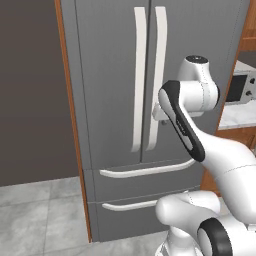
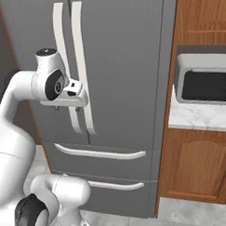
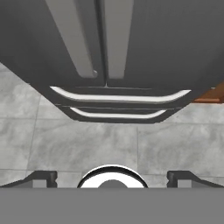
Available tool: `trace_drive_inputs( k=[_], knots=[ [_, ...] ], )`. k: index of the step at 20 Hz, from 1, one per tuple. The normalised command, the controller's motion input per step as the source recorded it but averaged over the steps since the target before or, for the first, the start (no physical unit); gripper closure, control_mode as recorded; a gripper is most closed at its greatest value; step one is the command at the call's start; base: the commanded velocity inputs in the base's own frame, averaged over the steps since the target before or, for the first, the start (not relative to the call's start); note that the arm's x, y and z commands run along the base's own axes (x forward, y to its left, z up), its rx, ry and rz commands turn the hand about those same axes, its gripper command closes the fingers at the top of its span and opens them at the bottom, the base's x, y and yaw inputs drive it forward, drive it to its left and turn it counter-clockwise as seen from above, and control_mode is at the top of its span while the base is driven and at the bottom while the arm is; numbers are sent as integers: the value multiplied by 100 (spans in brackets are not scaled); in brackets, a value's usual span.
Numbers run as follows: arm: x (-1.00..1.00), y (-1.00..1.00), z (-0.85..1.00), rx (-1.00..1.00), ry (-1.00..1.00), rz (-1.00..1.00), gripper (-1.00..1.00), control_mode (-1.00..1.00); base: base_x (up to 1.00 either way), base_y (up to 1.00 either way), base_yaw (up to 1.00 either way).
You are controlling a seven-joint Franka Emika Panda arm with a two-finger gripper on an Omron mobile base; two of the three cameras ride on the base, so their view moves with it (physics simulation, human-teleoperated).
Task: Take the lemon wedge from the fridge and place it on the plate with fish on the dining counter.
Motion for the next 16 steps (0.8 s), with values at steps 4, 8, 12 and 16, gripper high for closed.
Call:
trace_drive_inputs(
  k=[4,8,12,16],
  knots=[
    [0,0,0,0,0,0,-100,-100,0,0,0],
    [0,0,0,0,0,0,-100,-100,0,0,0],
    [9,3,-1,-18,-24,-3,-100,-100,0,0,0],
    [20,0,1,-17,-52,-1,-100,-100,0,0,0]
  ],
)
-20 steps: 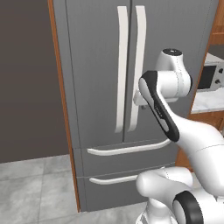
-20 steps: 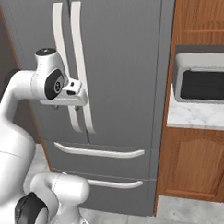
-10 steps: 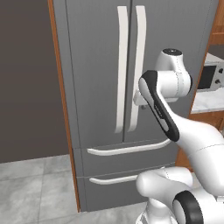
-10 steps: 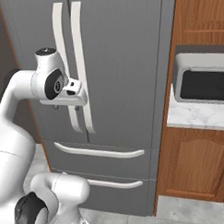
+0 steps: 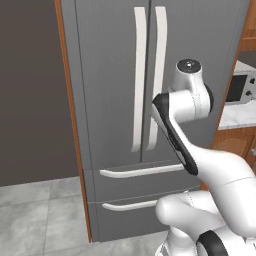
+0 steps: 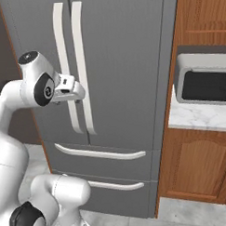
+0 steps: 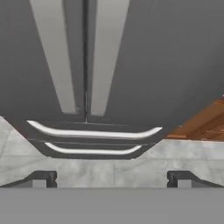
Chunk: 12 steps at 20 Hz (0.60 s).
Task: Take the lemon wedge from the fridge and place it on the plate with fish on the dining counter.
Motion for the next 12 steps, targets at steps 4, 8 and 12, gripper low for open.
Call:
trace_drive_inputs(
  k=[4,8,12],
  knots=[
    [2,-8,0,0,-58,5,-100,-100,0,0,0],
    [-2,-12,0,11,-49,12,-100,-100,0,0,0],
    [-4,0,0,3,-18,4,-100,-100,0,0,0]
  ],
)
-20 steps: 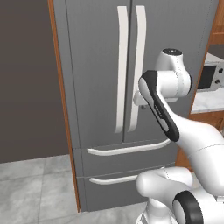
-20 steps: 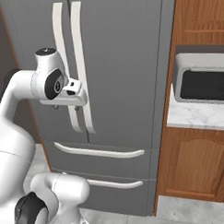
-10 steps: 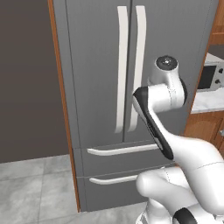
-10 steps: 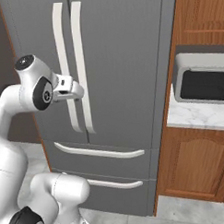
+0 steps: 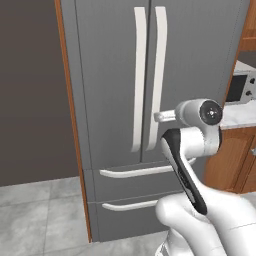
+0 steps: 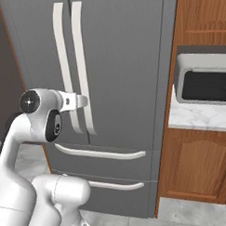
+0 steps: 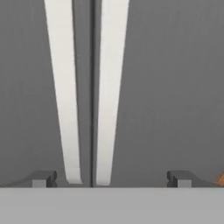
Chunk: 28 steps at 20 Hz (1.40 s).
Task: Take the lemon wedge from the fridge and place it on the plate with fish on the dining counter.
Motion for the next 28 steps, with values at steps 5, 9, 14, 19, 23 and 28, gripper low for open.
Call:
trace_drive_inputs(
  k=[5,9,14,19,23,28],
  knots=[
    [17,-4,6,8,-1,0,-100,-100,0,0,0],
    [49,-1,33,28,12,0,-100,-100,0,0,0],
    [36,-5,25,23,21,2,-100,-100,0,0,0],
    [23,0,0,0,3,-1,-100,-100,0,0,0],
    [46,0,-7,-2,2,-1,-100,-100,0,0,0],
    [10,0,-20,-3,0,0,-100,-100,0,0,0]
  ],
)
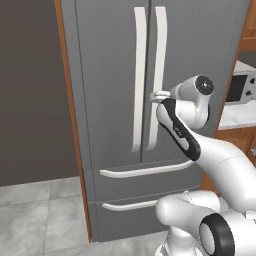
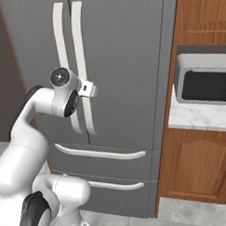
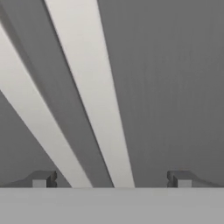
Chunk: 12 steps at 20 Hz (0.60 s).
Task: Take the lemon wedge from the fridge and place it on the plate with fish on the dining counter.
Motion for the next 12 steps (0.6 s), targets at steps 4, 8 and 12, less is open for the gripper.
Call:
trace_drive_inputs(
  k=[4,8,12],
  knots=[
    [20,1,-4,0,0,0,-100,-100,0,0,0],
    [29,26,-9,0,0,0,-100,-100,0,0,0],
    [38,21,-7,0,0,0,-100,-100,0,0,0]
  ],
)
